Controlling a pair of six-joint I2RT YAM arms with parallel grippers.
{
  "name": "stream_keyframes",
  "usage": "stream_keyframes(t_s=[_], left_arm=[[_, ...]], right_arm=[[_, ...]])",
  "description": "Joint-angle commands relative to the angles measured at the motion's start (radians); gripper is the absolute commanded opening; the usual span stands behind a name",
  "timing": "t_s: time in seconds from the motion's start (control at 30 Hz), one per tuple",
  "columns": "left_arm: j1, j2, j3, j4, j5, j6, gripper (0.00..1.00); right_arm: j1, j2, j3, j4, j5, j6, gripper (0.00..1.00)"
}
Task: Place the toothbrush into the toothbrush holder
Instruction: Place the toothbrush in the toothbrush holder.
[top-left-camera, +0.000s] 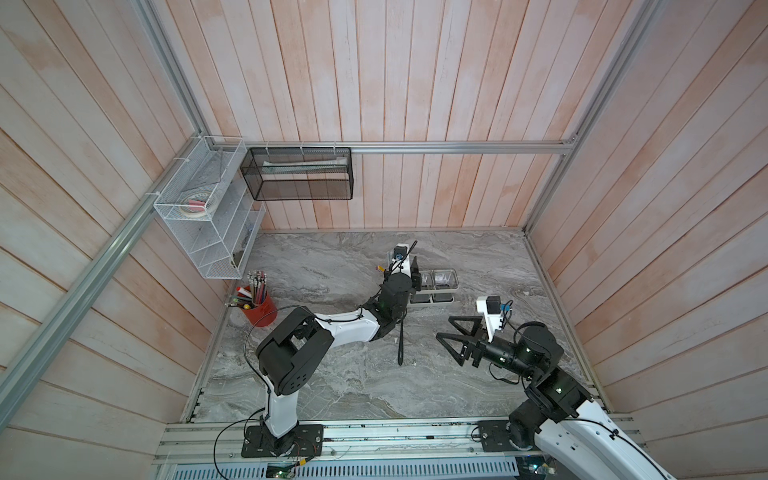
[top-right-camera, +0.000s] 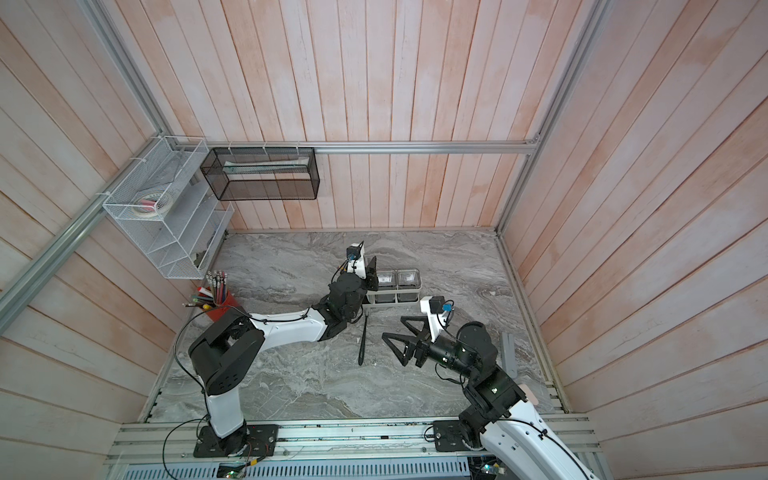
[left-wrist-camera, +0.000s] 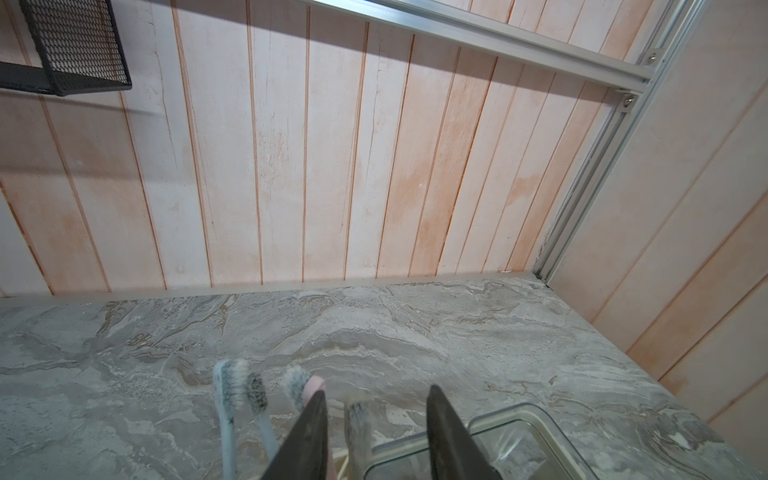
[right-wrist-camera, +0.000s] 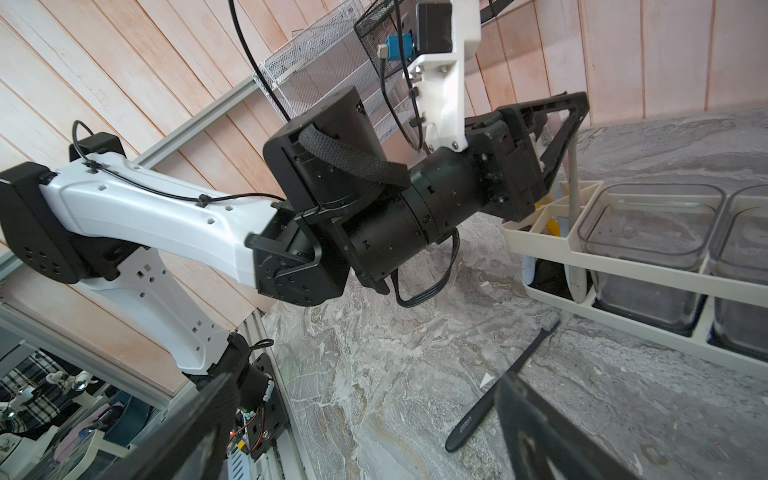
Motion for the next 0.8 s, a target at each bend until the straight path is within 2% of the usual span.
stream_keyframes(t_s=[0.0,0.13,0.3,0.37,0.53,0.63,0.77], left_arm=[[-0.005,-0.010,0.019,0.011,0.001,0.031,0.48],[-0.009,-0.074,0.049,-0.011,-0.004,0.067,0.55],[-0.012,-0.244,0.048,-0.065,-0.016,0.094,0.70],[-0.016,-0.312,0.054,-0.111,-0.009,0.097,0.73],[-0.036,-0.462,0.100,-0.332,-0.031,0.049,0.79],[-0.048,-0.552,0.101,-0.493,-0.074,-0.020,0.82],[-0.055,-0.677,0.081,-0.750,-0.136,-0.135,0.86]], right_arm=[[-0.005,-0.007,-0.009,0.026,-0.009,0.012,0.98],[-0.006,0.042,0.006,-0.037,0.081,0.024,0.98],[-0.006,0.114,-0.005,-0.027,0.124,0.084,0.98],[-0.005,0.158,-0.002,-0.035,0.163,0.087,0.98],[0.043,0.396,0.083,-0.087,0.304,0.083,0.98],[0.121,0.565,0.160,-0.122,0.485,0.079,0.98],[0.196,0.745,0.219,-0.083,0.585,0.127,0.98]])
